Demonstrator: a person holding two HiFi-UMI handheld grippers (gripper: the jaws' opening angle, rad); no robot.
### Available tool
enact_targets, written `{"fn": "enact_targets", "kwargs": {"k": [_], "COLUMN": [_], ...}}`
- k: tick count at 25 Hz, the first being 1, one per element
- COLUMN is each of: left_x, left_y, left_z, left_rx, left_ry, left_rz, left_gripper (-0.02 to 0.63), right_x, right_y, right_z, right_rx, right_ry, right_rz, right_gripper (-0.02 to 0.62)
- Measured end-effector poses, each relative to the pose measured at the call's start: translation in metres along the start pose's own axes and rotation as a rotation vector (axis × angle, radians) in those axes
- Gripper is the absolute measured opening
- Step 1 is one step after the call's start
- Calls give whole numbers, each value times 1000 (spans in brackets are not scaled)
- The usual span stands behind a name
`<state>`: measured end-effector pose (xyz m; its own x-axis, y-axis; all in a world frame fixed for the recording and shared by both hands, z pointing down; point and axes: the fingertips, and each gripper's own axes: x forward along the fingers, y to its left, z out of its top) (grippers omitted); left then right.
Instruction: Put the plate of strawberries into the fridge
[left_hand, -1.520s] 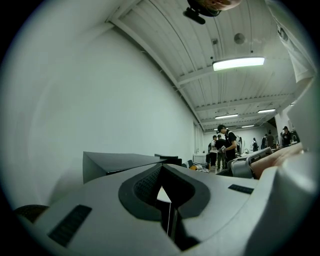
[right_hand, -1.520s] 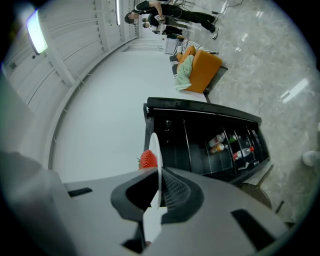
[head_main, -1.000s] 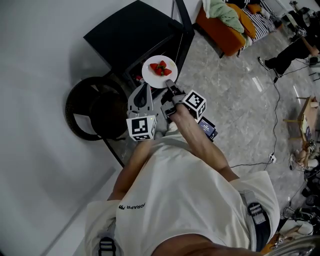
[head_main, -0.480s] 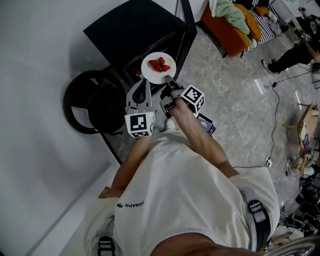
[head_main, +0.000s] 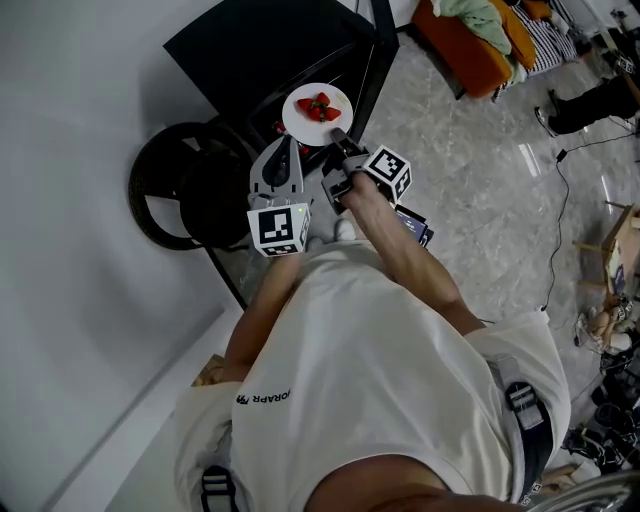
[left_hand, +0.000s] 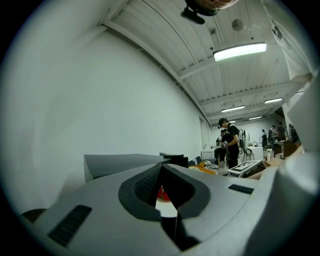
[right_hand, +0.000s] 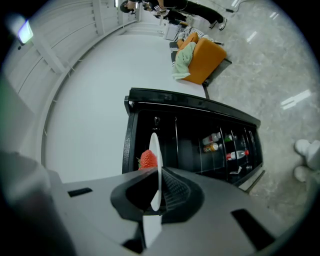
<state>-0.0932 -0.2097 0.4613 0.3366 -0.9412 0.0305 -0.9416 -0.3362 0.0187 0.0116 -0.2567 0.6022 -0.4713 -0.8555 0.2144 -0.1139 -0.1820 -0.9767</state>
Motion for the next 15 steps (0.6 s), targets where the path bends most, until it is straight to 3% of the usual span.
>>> {"fn": "enact_targets", "kwargs": {"k": [15], "left_x": [5], "left_y": [5], "left_z": [-1], "left_rx": [15], "left_ry": [13], "left_rz": [12], "left_gripper": [2], "right_x": [24], "right_y": [-15], "right_z": [-3], "right_rx": [0], "right_ry": [31], "right_rz": [-32], "right_gripper": [20]}}
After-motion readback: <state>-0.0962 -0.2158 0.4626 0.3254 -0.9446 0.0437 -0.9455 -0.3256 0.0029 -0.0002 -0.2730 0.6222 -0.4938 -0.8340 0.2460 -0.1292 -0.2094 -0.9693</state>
